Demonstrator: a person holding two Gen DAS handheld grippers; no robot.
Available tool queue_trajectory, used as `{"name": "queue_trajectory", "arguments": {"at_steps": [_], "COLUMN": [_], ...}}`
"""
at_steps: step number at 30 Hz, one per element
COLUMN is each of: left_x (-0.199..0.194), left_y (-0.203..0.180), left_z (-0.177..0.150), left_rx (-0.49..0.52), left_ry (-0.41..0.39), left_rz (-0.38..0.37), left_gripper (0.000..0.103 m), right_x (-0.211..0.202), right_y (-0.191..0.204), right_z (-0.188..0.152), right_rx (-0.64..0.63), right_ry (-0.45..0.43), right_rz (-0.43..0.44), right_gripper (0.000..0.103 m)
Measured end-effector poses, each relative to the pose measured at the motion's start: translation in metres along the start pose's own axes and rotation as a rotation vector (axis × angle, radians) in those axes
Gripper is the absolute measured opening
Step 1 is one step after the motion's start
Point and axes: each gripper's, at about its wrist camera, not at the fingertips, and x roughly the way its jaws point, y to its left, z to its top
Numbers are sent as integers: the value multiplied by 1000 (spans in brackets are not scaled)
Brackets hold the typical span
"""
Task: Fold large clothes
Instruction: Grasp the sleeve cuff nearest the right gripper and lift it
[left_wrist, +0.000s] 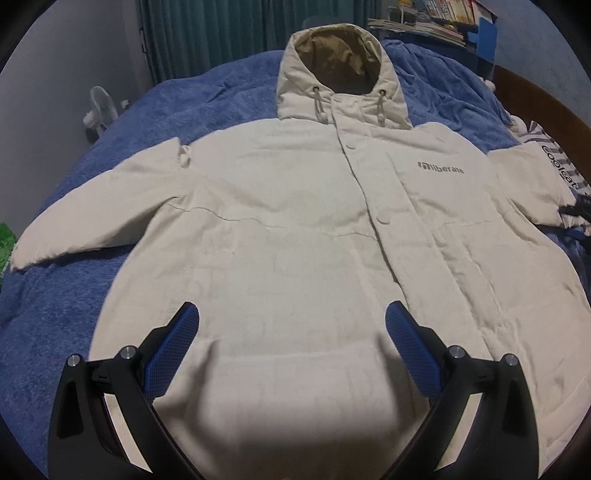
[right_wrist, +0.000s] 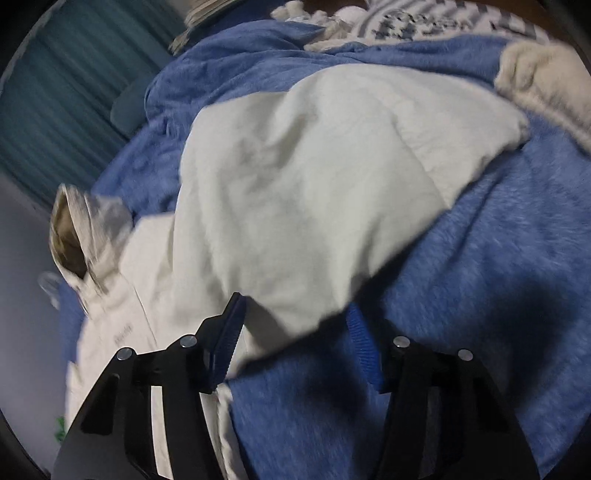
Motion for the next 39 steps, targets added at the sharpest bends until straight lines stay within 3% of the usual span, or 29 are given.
{"name": "queue_trajectory", "arguments": {"at_steps": [4,8,10,12,16,19,22,26,30,33,36,38,39], "left_x": [10,16,21,24,24,23,22,22,22,22,23,25,27], "left_y": [0,2,1,0,1,1,2,2,0,0,-1,-2,-3], "left_z": [-2,-6,-7,-7,-5,-7,-9,-12,-15,-16,-17,-20,-21], "left_rx": [1,-16,-13,-12,-13,-3,-8,0,12,13,15,21,23], "left_ry": [24,23,34,39,34,30,24,18,12,8,6,5,8], "left_rz": [-16,-20,-20,-25,-32,-28,-24,-8,-3,-3,4,15,18], "left_gripper": [96,97,97,97,96,96,96,96,97,96,97,97,97], "right_x": [-2,-16,-19,-20,-50,-84,-117,-129,-100,-67,-41,-38,-40], "right_y": [-18,-41,-53,-53,-17,23,73,132,176,195,206,209,204], "right_z": [19,39,44,44,45,41,20,-18,-60,-94,-120,-132,-136], "right_rx": [84,138,171,160,4,-111,-218,-337,-388,-425,-478,-474,-458], "right_ry": [-71,-210,-245,-255,-343,-419,-453,-412,-258,-133,-62,-31,-26], "right_rz": [60,66,82,91,20,44,130,215,301,322,268,241,238], "right_gripper": [51,45,27,17,14,13,13,12,12,11,12,24,42]}}
